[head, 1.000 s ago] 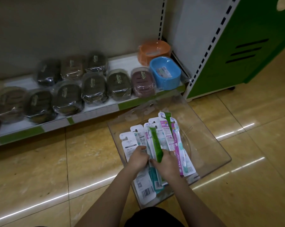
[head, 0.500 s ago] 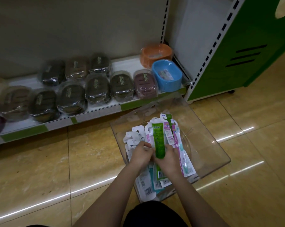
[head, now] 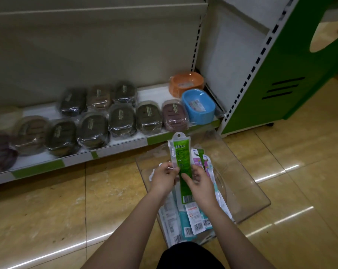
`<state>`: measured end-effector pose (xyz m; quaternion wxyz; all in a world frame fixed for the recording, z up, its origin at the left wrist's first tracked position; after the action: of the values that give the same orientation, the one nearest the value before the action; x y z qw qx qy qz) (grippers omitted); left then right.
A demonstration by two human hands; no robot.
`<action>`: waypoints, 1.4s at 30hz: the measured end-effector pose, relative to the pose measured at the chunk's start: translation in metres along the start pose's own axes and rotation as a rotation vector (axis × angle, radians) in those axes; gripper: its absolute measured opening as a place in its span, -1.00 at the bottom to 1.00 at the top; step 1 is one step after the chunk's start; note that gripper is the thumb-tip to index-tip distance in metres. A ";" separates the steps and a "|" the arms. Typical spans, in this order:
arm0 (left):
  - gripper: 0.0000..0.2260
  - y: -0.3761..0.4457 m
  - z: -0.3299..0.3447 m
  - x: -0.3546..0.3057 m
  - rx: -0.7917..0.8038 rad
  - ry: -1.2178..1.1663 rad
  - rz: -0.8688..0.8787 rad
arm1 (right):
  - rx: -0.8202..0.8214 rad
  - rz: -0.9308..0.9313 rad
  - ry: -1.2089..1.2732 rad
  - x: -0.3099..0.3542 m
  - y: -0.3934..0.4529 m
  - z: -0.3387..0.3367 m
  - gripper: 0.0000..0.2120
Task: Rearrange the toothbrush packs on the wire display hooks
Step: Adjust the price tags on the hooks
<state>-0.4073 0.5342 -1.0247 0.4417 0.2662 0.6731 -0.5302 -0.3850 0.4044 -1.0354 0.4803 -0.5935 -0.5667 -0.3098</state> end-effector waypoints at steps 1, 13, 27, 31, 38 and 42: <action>-0.87 -0.001 -0.002 -0.003 -0.006 -0.013 0.006 | -0.002 -0.013 0.018 0.005 0.000 -0.002 -0.75; -0.87 -0.017 -0.010 -0.101 0.116 -0.140 0.154 | -0.075 -0.144 0.271 0.103 0.009 -0.038 -0.84; -0.90 -0.137 -0.036 -0.295 0.108 -0.128 0.232 | -0.098 -0.189 0.284 0.311 -0.061 -0.104 -0.80; -0.89 -0.179 -0.042 -0.349 0.091 -0.132 0.233 | -0.103 -0.184 0.348 0.377 -0.090 -0.127 -0.75; -0.87 -0.261 -0.047 -0.451 0.069 -0.173 0.254 | -0.133 -0.251 0.311 0.489 -0.138 -0.173 -0.74; -0.87 -0.306 -0.050 -0.509 0.034 -0.171 0.297 | -0.152 -0.276 0.269 0.551 -0.162 -0.197 -0.75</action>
<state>-0.4374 0.5470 -0.4291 0.5663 0.3241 0.5772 -0.4910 -0.4164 0.4126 -0.4293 0.4581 -0.4981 -0.5485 -0.4911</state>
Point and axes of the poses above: each hand's wrist, its own y-axis towards the middle knuckle, its own z-axis out of the palm, x = y × z, the point moved 7 cm from there along y, towards the middle knuckle, and after that the axes turned 1 degree about -x, right-handed, at the moved point
